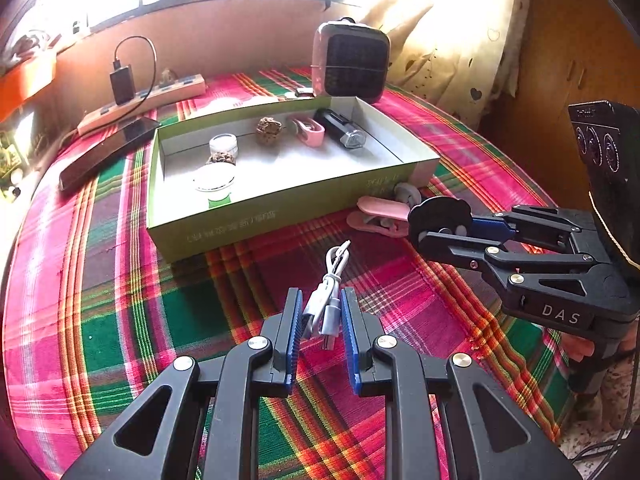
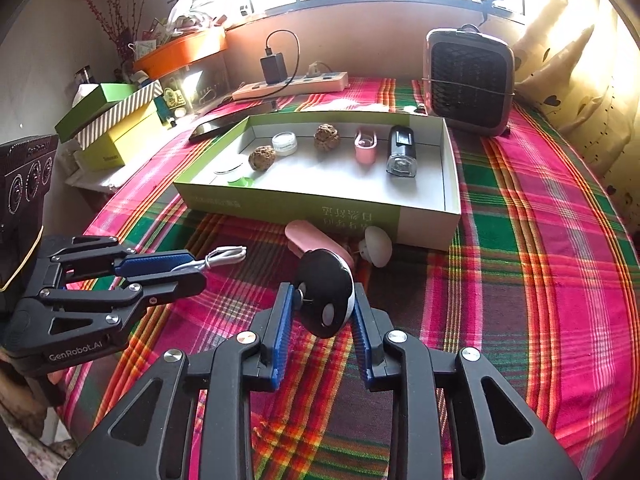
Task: Organize objects
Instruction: 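Close right gripper on the black round device while left gripper holds the cable, then carry the white cable and black round device over the tray with both grippers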
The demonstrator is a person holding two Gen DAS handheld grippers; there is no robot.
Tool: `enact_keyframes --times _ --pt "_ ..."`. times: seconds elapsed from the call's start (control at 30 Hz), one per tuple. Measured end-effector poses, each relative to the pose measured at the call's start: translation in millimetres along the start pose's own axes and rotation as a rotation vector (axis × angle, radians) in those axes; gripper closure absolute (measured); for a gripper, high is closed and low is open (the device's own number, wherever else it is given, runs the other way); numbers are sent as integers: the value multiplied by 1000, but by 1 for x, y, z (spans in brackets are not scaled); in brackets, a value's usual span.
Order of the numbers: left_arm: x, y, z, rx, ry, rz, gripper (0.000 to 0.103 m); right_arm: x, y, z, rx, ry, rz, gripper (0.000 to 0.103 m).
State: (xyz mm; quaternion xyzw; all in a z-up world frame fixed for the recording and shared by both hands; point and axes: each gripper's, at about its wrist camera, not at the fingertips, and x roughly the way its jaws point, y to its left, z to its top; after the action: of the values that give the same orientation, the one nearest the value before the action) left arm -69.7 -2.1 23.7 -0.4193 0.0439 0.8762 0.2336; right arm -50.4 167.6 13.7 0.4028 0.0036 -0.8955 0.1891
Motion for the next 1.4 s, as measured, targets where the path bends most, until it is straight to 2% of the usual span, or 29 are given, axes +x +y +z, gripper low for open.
enact_keyframes --times 0.33,0.83,1.4 --pt "-4 -4 13 12 -25 16 85 -10 -2 13 6 -51 3 74" --pt "2 1 40 -16 -61 20 85 0 -10 45 27 -82 13 74" --pt "33 24 70 -76 -52 33 86 43 -22 78 23 -34 11 74"
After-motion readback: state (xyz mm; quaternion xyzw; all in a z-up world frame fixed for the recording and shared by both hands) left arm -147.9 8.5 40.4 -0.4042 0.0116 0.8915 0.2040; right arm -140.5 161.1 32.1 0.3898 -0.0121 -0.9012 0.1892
